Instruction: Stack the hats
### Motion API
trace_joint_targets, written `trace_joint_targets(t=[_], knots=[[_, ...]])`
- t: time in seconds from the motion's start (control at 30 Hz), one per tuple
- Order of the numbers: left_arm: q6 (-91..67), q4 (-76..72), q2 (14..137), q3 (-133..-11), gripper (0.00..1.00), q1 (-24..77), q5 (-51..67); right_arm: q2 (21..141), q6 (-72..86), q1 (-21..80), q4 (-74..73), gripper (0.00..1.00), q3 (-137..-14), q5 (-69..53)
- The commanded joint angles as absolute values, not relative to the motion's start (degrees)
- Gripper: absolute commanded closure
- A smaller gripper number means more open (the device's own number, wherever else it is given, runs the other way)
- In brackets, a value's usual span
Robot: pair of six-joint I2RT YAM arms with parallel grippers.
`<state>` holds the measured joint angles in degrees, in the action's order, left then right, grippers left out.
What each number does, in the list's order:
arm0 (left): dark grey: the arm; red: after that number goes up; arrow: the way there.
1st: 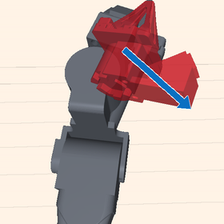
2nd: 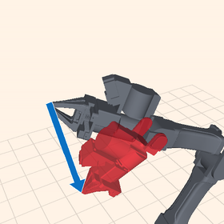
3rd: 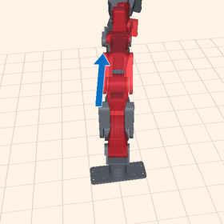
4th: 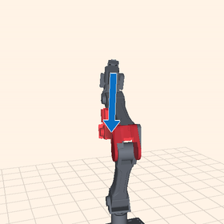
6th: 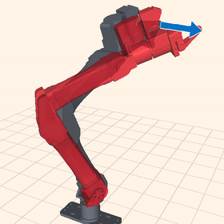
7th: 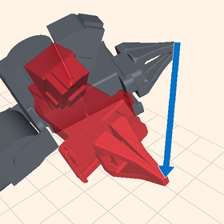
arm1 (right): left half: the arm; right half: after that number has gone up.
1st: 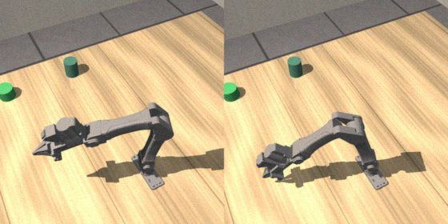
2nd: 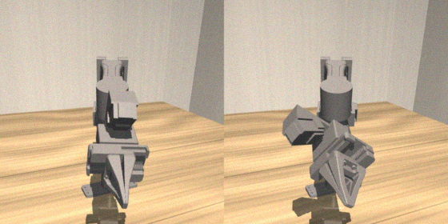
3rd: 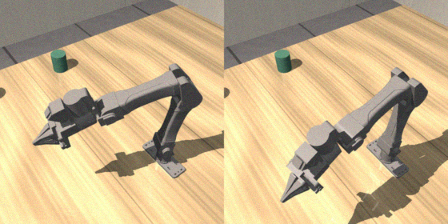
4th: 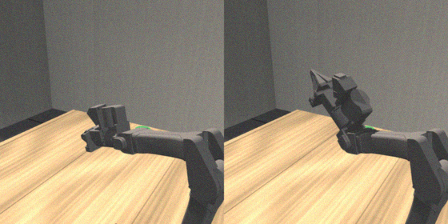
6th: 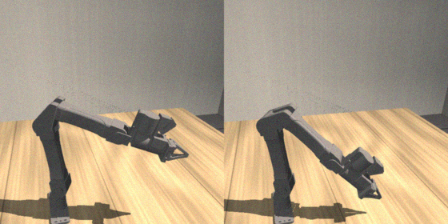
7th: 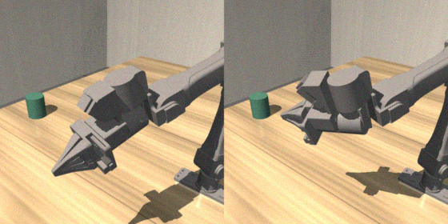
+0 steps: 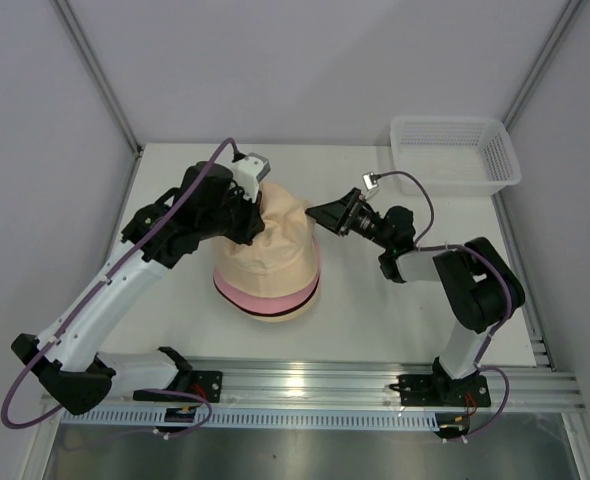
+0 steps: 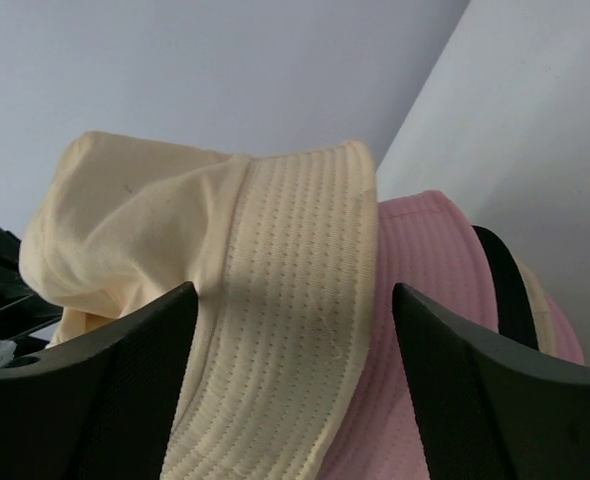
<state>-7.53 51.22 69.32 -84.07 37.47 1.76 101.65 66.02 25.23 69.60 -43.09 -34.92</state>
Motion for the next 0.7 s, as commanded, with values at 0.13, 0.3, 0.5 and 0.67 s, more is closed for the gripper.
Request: trace_joint_targets(t=[0.13, 0.3, 0.5, 0.67], knots=[[-8.44, 49.39, 68.82, -82.88, 0.93, 37.44, 1.58, 98.18, 65.92, 26.72, 74.8, 0.33, -42.89, -36.03], [-8.79, 49.04, 69.08, -83.23, 0.92, 37.35, 0.27, 95.54, 64.6, 26.72, 71.29, 0.71, -41.84, -36.39], [-10.98, 48.34, 65.22, -83.41, 0.73, 35.17, -3.95, 85.8, 58.12, 26.63, 52.34, 1.0, -39.99, -32.0], [-15.98, 45.88, 58.91, -83.76, 0.27, 29.1, -3.43, 78.49, 47.82, 29.0, 24.46, 1.0, -44.82, -22.69]])
